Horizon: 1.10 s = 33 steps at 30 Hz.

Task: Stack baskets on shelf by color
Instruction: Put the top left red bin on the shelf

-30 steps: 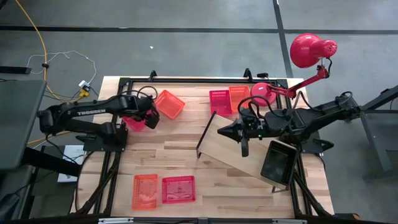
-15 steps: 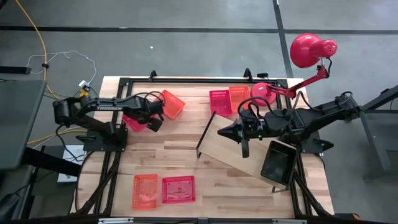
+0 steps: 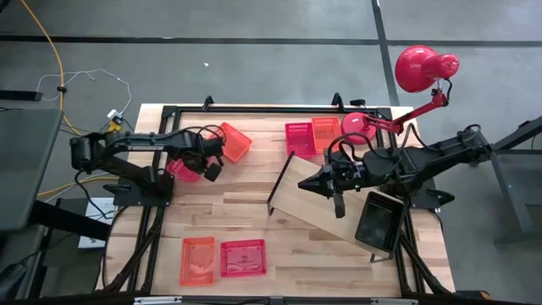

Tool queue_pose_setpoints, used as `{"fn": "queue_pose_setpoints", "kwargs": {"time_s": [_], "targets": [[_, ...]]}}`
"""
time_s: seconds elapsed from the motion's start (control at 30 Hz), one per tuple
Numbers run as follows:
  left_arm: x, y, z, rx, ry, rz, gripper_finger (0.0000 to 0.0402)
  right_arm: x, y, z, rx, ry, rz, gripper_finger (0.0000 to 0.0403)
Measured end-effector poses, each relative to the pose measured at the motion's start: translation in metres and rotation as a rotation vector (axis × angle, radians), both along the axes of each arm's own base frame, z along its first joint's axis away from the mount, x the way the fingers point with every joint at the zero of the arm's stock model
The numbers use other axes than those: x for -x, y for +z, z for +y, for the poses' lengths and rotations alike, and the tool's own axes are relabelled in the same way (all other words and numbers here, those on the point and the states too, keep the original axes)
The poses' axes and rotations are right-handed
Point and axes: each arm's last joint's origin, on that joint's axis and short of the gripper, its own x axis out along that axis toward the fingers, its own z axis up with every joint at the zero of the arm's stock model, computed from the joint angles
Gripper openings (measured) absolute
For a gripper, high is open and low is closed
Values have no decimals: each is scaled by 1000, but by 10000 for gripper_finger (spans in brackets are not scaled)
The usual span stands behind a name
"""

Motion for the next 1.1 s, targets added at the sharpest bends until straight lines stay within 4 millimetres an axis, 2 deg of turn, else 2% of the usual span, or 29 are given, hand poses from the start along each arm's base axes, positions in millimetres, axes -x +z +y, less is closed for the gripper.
{"fn": "queue_pose_setpoints", "kwargs": {"time_s": [0.1,0.27,0.4,0.53,0.63,0.9,1.0,1.1], "targets": [[-6,33,-4,-38,-24,-88,3,2,3,0,3,8,-17,0],[-13,109,-17,-135,-65,-251,1,8,12,-1,32,7,-84,0],[-21,167,-41,-209,-134,-324,1,14,21,-5,30,-55,-150,0],[-44,204,-74,-270,-187,-399,0,20,27,-10,28,-171,-183,0],[-70,216,-100,-284,-236,-445,0,23,30,-14,40,-252,-192,0],[-158,223,-172,-268,-411,-580,0,28,29,-19,59,-401,-166,0],[-188,221,-185,-267,-493,-611,0,28,26,-20,75,-445,-138,0],[-214,209,-187,-292,-542,-583,0,28,25,-21,79,-460,-130,0]]}}
